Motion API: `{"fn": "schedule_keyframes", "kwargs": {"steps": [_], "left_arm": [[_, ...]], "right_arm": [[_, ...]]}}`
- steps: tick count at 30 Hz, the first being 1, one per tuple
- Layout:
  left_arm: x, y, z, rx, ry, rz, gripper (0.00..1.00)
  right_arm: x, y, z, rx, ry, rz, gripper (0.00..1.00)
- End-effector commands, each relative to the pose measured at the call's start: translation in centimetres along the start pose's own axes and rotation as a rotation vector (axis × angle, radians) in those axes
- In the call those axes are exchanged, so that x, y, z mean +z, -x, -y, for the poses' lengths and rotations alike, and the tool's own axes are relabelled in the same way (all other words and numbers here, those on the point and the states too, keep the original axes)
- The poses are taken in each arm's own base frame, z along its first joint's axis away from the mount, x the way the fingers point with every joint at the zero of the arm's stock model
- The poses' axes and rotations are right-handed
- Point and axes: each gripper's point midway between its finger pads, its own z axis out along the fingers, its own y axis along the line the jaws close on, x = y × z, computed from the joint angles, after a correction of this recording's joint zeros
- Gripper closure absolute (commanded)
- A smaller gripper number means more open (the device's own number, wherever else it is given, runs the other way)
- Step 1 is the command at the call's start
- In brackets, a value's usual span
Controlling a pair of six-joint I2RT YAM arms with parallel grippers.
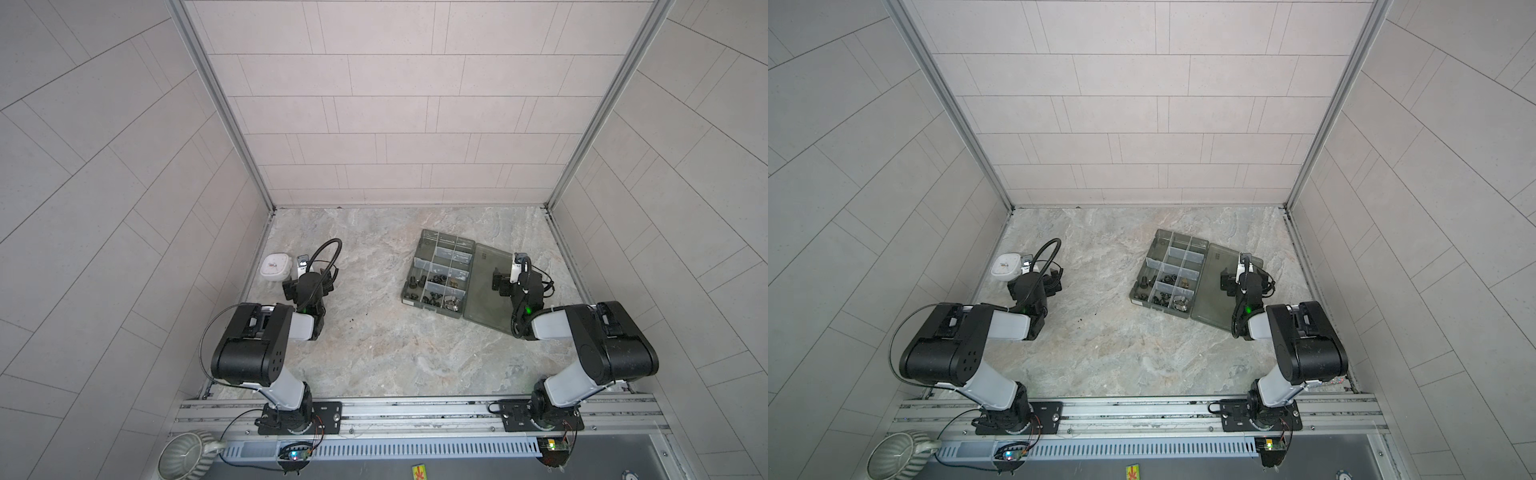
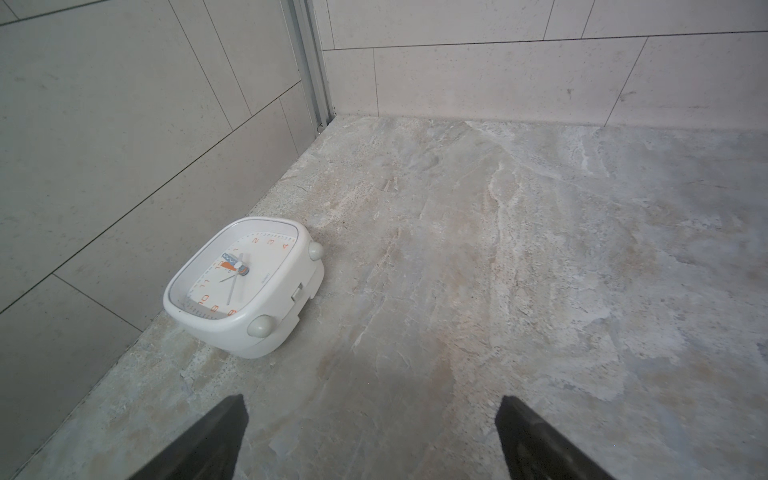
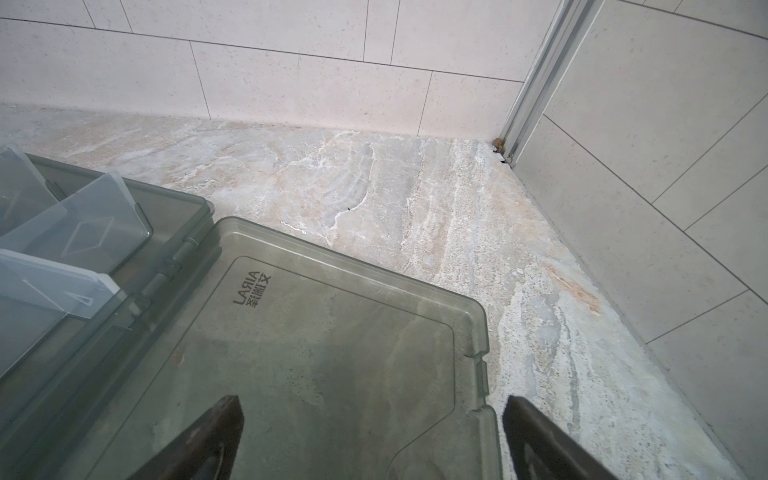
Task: Sort the screws and nuts into containers
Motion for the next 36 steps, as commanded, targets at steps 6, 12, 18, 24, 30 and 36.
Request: {"fn": "schedule_keyframes", "kwargs": {"steps": [6, 12, 18, 24, 30, 36], "left_arm": [[-0.08, 1.09, -0.07, -0.017, 0.0, 0.043, 0.0], [-0.18, 1.25, -0.04, -0.018, -0.003, 0.05, 0.0], [-0.15, 1.19, -0.05, -0.017, -0.002, 0.049, 0.0], [-0.16, 1.19, -0.03, -0.018, -0.003, 0.049, 0.0], [-0.14, 1.14, -0.02, -0.016, -0.003, 0.048, 0.0], [-0.1, 1.12, 0.01, -0.016, -0.003, 0.045, 0.0]], "right_arm": [[0.02, 0.19, -0.24, -0.012, 0.009, 0.014, 0.01], [0.08, 0.17, -0.24, -0.014, 0.009, 0.011, 0.01], [0.17, 0.11, -0.23, -0.019, 0.008, 0.006, 0.01], [0.1, 0.21, -0.24, -0.016, 0.009, 0.012, 0.01], [0.07, 0.19, -0.24, -0.015, 0.009, 0.011, 0.01], [0.04, 0.18, -0.25, -0.014, 0.009, 0.012, 0.01]]}}
